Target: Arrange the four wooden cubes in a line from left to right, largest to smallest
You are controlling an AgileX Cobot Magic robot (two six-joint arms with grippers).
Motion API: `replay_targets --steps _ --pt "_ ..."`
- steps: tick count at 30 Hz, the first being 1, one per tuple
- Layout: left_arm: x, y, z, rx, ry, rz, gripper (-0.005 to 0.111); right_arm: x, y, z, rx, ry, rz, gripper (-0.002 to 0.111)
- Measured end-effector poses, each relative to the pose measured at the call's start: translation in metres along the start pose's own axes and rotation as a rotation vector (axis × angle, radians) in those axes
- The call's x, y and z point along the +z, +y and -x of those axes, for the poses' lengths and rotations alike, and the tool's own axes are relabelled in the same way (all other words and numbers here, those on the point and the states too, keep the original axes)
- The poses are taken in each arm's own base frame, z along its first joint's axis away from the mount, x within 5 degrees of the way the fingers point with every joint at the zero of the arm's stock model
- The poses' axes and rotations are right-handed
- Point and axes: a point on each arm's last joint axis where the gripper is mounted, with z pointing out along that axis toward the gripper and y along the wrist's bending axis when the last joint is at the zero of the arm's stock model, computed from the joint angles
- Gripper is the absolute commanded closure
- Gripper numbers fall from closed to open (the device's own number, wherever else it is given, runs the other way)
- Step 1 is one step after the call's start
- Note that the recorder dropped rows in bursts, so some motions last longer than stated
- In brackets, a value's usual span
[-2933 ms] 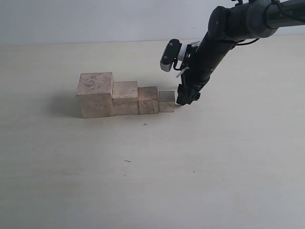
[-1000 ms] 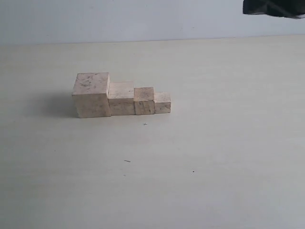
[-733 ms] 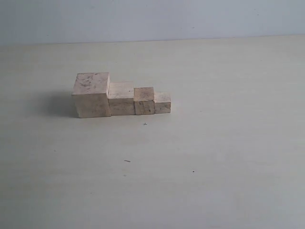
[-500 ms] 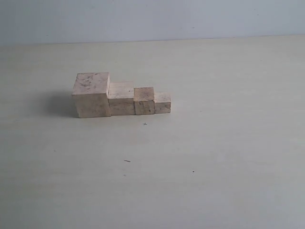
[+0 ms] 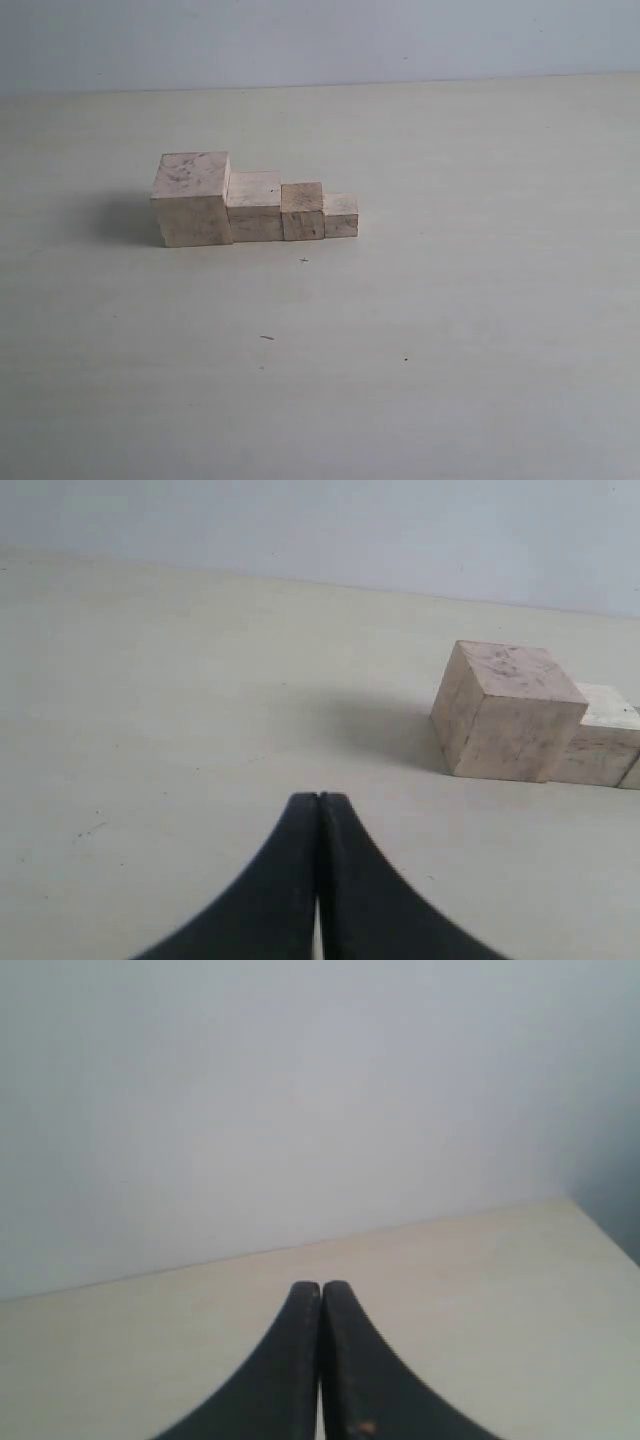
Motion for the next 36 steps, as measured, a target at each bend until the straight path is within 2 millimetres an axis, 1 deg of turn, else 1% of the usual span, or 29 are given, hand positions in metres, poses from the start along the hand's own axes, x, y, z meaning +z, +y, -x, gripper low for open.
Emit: replay_targets --steps 3,5,8,10,18,25,27,33,36 --pt "0.000 0.000 0.000 0.000 0.000 0.000 0.107 -0.008 -0.017 -0.032 0.032 -0.010 -0.127 0.108" --pt "0.000 0.000 0.000 0.000 0.000 0.000 0.107 -0.015 -0.023 -0.051 0.036 -0.032 -0.182 0.108" --pt "0.000 0.000 0.000 0.000 0.000 0.000 0.107 -0.018 -0.029 -0.075 0.037 -0.039 -0.223 0.108" --pt "0.000 0.000 0.000 0.000 0.000 0.000 0.107 -0.016 -0.031 -0.089 0.033 -0.032 -0.226 0.108" --pt "0.000 0.000 0.000 0.000 0.000 0.000 0.107 -0.001 -0.037 -0.125 0.051 -0.016 -0.208 0.108" --pt "0.000 0.000 0.000 0.000 0.000 0.000 0.107 -0.006 -0.037 -0.153 0.043 -0.037 -0.196 0.108" --pt "0.000 0.000 0.000 0.000 0.000 0.000 0.107 -0.006 -0.037 -0.159 0.039 -0.036 -0.189 0.108" --pt "0.000 0.000 0.000 0.000 0.000 0.000 0.107 -0.006 -0.034 -0.165 -0.040 -0.014 -0.122 0.108" --pt "0.000 0.000 0.000 0.000 0.000 0.000 0.107 -0.006 -0.033 -0.171 -0.057 -0.012 -0.093 0.108"
